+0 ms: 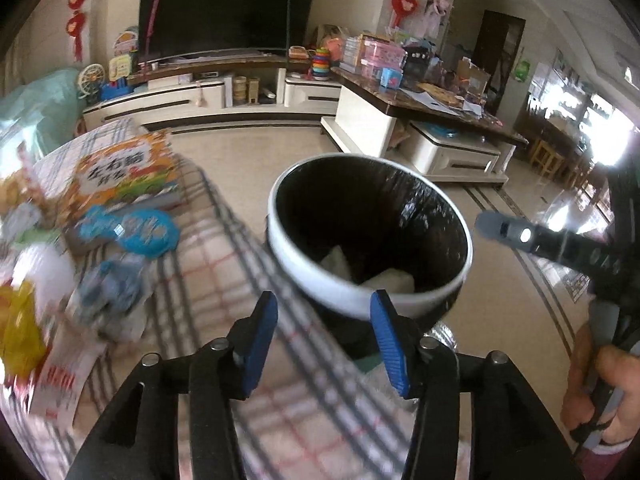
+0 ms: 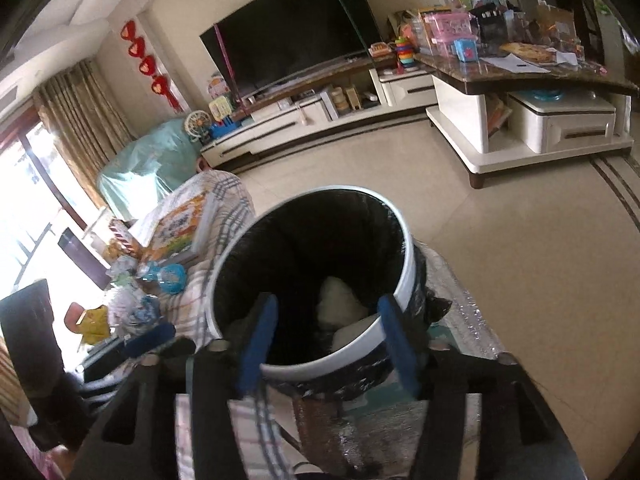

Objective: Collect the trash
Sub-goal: 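Carry tissue and foam block over the bin and open both tools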

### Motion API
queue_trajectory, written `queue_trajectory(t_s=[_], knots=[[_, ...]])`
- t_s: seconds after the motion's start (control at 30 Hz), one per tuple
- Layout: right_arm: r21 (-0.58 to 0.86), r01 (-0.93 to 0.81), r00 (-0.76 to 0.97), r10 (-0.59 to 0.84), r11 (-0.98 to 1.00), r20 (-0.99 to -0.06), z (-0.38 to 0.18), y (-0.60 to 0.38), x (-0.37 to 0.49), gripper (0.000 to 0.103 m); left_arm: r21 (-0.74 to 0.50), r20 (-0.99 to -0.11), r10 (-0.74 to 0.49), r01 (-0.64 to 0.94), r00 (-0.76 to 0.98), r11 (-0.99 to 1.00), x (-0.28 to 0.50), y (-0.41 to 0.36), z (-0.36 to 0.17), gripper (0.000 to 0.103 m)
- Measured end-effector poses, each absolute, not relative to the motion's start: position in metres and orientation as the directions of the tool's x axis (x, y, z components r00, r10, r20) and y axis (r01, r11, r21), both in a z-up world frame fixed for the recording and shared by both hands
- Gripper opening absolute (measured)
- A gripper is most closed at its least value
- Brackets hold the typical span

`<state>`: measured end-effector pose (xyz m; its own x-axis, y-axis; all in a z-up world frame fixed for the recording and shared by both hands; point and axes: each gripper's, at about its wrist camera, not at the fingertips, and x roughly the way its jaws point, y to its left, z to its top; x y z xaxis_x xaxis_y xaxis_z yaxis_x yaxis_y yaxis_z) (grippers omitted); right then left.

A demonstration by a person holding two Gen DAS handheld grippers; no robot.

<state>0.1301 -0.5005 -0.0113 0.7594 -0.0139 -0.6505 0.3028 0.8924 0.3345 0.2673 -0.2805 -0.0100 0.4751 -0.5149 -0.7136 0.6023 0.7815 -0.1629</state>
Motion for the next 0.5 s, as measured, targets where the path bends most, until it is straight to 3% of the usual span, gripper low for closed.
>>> queue_trajectory(t_s=[0.1, 0.5], knots=[[0.348, 0.278, 0.782, -0.001, 0.895, -0.624, -0.005, -0.486, 0.120, 0.078, -0.168, -0.706, -0.512, 0.586, 0.490, 0.792, 0.245, -0.253, -0.013, 0.054], [0.368, 0.165, 0.802, 0.093, 0.915, -0.590, -0.002, -0.411, 0.103, 0.084, -0.172, -0.678, -0.458, 0.483, 0.574, 0.859, 0.176, -0.148, -0.007, 0.055]])
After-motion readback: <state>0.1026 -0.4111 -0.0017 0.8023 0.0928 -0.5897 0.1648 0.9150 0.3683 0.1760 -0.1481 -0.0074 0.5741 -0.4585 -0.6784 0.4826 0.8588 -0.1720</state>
